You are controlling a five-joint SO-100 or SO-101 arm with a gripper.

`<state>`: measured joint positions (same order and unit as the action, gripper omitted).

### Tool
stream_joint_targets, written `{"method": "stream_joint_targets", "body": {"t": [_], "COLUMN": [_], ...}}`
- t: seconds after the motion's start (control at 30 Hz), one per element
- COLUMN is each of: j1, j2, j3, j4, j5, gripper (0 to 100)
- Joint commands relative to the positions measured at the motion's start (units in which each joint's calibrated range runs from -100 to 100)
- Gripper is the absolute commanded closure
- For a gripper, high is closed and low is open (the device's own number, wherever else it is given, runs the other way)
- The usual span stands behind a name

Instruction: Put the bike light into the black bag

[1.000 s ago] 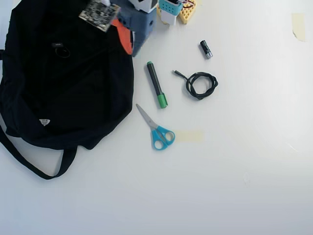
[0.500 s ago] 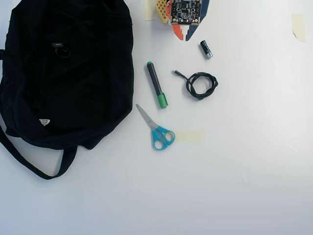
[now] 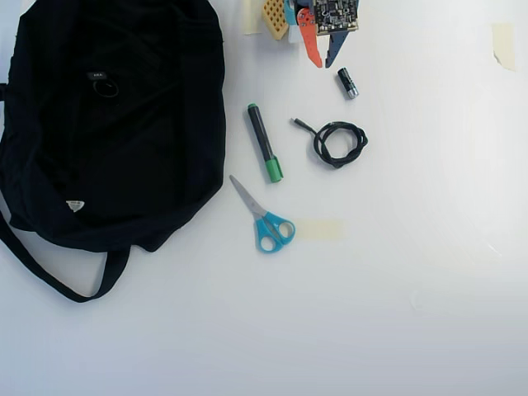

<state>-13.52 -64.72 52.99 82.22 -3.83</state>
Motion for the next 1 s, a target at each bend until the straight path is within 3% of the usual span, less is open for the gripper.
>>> {"method": "stream_joint_targets", "body": {"t": [0.0, 0.23, 0.43, 0.57, 0.97], "j1": [0.3, 0.6, 5.7, 10.4, 10.4], "j2": [-7.1, -22.2, -32.3, -34.5, -34.6], "j3": [7.4, 23.1, 31.5, 35.6, 36.5], "j4": [-4.0, -6.9, -6.3, -6.2, -7.2], "j5": [0.0, 0.2, 6.0, 8.1, 7.6], "gripper": [98, 98, 98, 98, 98]}}
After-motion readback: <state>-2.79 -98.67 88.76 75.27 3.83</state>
